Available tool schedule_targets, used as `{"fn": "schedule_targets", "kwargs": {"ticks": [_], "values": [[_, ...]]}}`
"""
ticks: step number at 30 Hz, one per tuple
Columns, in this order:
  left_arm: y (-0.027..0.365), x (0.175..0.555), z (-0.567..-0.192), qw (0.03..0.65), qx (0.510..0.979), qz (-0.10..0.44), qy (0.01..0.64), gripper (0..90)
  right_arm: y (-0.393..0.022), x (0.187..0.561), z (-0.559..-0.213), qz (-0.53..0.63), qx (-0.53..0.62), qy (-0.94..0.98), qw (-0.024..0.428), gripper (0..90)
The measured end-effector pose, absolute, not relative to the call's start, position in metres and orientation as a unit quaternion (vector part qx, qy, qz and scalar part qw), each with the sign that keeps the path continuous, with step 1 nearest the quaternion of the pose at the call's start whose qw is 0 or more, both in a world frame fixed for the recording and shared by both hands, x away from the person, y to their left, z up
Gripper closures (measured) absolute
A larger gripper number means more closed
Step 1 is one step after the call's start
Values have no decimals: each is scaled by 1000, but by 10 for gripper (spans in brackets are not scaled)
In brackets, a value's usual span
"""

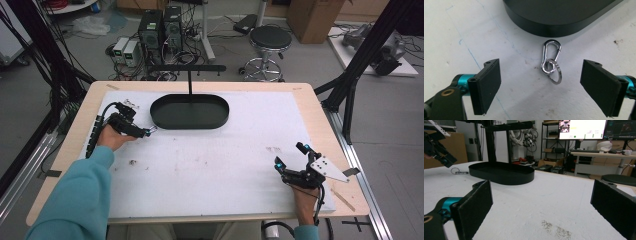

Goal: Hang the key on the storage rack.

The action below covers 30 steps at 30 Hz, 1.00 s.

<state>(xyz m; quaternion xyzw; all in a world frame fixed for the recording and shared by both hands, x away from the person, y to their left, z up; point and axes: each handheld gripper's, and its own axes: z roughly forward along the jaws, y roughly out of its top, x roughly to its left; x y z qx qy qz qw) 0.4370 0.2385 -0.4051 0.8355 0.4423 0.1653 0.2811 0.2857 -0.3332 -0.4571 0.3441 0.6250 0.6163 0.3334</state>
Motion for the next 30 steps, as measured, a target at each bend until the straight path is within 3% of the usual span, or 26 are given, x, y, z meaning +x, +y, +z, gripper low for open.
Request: {"fn": "schedule_targets", "kwargs": {"ticks": [7,17,30], "values": [[235,438,-409,267,841,155,444,257,-333,286,-457,617,344,625,333,33],[234,437,-410,261,846,151,439,524,-333,286,-457,617,345,625,332,33],[231,437,-412,250,849,148,441,742,-333,286,-457,617,345,624,332,33]]}}
